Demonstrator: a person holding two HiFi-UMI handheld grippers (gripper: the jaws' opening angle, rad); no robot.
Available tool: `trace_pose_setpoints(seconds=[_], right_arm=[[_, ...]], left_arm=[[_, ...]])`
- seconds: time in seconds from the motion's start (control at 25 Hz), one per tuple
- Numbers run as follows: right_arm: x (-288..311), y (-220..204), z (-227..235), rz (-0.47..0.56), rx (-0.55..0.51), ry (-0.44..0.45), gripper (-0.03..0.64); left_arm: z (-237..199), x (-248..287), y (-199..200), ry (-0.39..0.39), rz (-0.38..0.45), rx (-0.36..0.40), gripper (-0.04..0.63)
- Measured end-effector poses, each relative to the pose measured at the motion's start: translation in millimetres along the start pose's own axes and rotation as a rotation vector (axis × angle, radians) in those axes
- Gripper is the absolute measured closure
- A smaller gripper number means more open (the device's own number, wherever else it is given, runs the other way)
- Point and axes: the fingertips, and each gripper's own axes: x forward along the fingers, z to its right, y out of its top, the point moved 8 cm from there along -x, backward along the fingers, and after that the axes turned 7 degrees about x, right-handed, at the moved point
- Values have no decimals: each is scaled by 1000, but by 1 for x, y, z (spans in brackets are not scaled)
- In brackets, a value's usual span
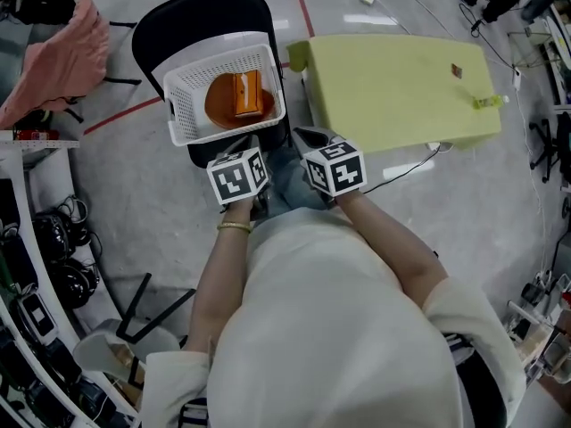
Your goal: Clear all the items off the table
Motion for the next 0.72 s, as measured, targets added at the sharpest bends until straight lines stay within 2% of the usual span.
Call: trace_pose_setpoints(seconds=[0.4,0.72], right_arm=[[-39,3,17,38,39,-59,618],[-71,-1,58,74,105,-102,618]], left_arm=[[42,-10,10,-69,-7,92,586],[87,4,16,-99,-10,127,586]])
